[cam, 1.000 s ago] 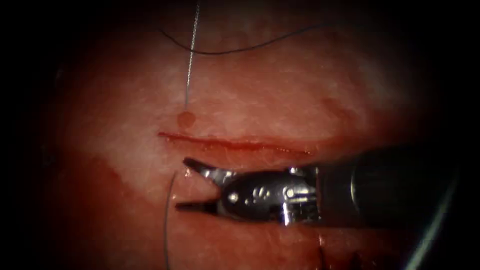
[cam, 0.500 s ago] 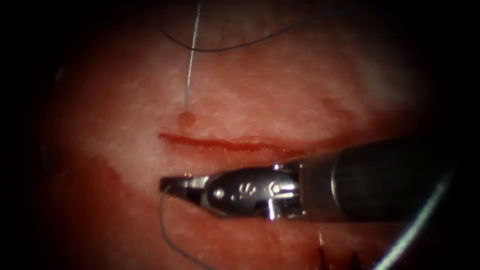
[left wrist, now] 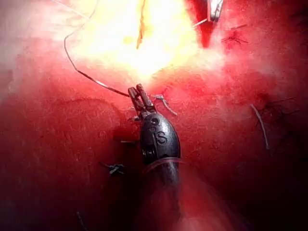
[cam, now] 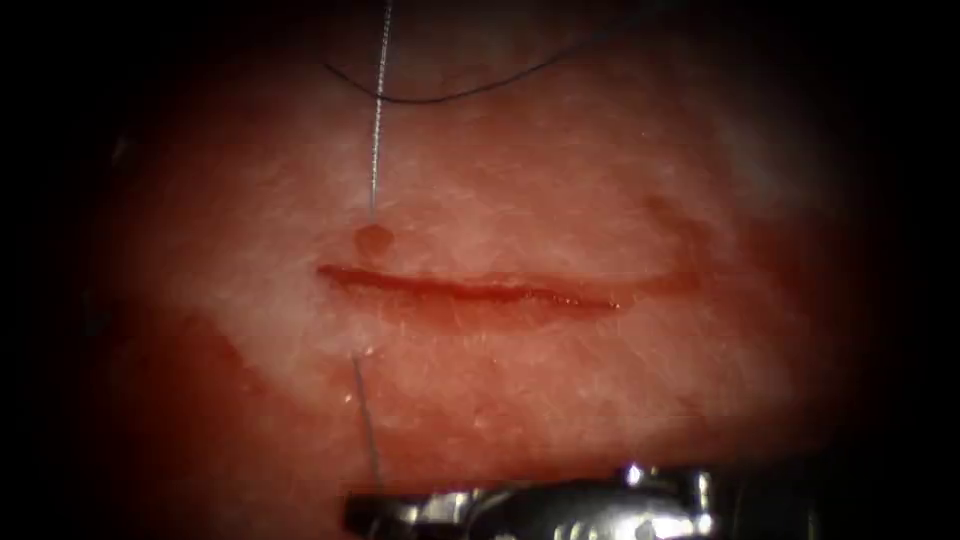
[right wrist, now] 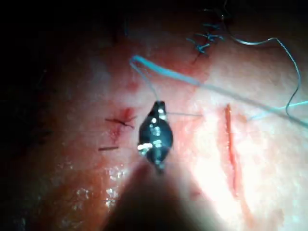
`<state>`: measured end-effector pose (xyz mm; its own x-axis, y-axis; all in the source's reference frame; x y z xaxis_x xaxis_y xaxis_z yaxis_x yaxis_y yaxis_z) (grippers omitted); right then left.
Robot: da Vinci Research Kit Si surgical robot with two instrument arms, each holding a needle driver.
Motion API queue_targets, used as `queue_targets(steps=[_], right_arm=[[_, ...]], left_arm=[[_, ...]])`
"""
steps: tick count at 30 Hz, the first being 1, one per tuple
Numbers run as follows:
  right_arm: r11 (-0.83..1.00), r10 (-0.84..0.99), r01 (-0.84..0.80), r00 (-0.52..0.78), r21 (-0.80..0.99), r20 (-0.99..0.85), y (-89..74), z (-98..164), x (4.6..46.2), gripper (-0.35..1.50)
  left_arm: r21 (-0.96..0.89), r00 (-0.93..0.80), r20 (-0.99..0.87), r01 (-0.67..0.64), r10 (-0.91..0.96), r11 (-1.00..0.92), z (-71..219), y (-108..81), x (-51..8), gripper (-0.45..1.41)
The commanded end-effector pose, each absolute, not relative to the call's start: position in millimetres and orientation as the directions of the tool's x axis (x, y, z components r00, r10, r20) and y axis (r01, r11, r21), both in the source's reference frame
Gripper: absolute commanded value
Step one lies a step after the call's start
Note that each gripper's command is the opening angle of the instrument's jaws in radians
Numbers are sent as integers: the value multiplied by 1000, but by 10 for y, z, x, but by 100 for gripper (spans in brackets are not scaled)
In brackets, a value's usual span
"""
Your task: Wound Closure
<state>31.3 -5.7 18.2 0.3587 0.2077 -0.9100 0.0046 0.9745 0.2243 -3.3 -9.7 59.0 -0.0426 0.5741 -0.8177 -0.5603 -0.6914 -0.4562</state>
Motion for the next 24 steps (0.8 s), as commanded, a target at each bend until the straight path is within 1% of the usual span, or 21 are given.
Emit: queue_targets(steps=[1, 4, 5, 6, 7, 8, 9, 10, 18, 24], right_arm=[[973, 211, 17, 346, 231, -914, -78, 167, 320, -35], [972, 214, 21, 337, 235, -917, -82, 154, 322, -35], [972, 216, 19, 334, 236, -917, -81, 153, 323, -8], [972, 220, 7, 331, 235, -918, -78, 153, 323, 34], [973, 222, -12, 331, 231, -917, -75, 154, 322, 64], [976, 213, -29, 330, 216, -920, -72, 157, 321, 86], [979, 204, -45, 335, 201, -920, -67, 160, 320, 101], [981, 195, -61, 345, 186, -918, -61, 167, 318, 110], [979, 198, -118, 378, 165, -904, -21, 239, 309, 113], [981, 182, -141, 394, 136, -901, -2, 294, 324, 113]], left_arm=[[-460, -43, -814, -559, 579, -689, 593, -111, -37, -45], [-461, -43, -814, -557, 579, -690, 593, -111, -37, -45], [-461, -43, -814, -558, 579, -690, 593, -111, -38, -45], [-461, -43, -814, -558, 579, -690, 593, -111, -38, -45], [-462, -42, -814, -555, 579, -691, 593, -111, -38, -45], [-462, -42, -814, -556, 579, -691, 593, -111, -38, -45], [-462, -42, -814, -556, 579, -691, 593, -112, -38, -45], [-462, -42, -814, -556, 579, -691, 593, -112, -39, -45], [-462, -42, -815, -554, 578, -692, 594, -112, -40, -45], [-461, -42, -816, -555, 577, -692, 595, -113, -41, -45]])
